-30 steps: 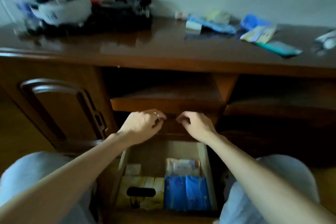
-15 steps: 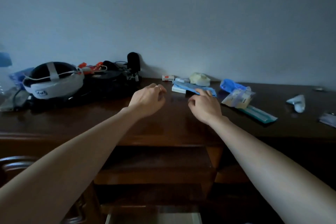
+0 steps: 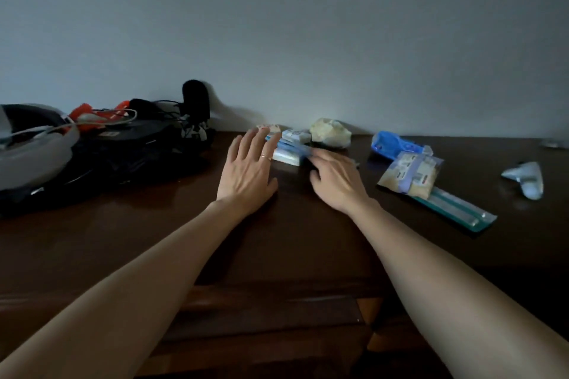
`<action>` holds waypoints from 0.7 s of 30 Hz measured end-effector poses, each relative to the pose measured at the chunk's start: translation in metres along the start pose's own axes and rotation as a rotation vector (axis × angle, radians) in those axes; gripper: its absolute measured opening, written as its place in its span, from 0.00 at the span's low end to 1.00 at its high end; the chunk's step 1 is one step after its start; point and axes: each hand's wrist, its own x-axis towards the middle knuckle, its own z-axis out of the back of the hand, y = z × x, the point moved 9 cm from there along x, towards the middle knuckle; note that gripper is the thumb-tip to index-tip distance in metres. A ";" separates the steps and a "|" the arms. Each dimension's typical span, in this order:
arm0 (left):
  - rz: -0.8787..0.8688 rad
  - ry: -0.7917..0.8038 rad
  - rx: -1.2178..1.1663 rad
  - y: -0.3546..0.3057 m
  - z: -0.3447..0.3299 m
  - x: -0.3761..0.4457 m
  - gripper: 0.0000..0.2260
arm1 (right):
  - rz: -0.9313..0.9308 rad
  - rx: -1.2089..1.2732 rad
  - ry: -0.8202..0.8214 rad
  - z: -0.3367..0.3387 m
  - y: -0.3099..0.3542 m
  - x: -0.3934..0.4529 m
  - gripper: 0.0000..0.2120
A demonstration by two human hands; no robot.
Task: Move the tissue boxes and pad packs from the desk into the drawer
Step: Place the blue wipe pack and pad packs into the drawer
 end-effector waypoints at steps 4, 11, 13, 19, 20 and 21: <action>-0.217 -0.105 0.116 -0.035 0.012 0.009 0.32 | 0.243 0.240 -0.310 0.054 0.032 -0.043 0.13; 0.069 0.087 -0.011 -0.037 0.004 -0.001 0.18 | -0.663 -0.165 -0.031 0.072 -0.129 -0.075 0.20; 0.141 0.010 -0.116 -0.031 0.016 -0.006 0.18 | -0.824 -0.163 0.241 0.050 -0.160 -0.097 0.29; 0.267 -0.214 -0.278 -0.021 0.068 -0.025 0.21 | -0.624 -0.166 -0.098 0.072 -0.132 -0.100 0.13; 0.246 -0.230 -0.282 -0.025 0.077 -0.029 0.22 | -0.600 -0.097 -0.146 0.077 -0.123 -0.104 0.13; 0.240 -0.242 -0.294 -0.029 0.086 -0.034 0.23 | -0.593 -0.003 -0.196 0.083 -0.113 -0.109 0.14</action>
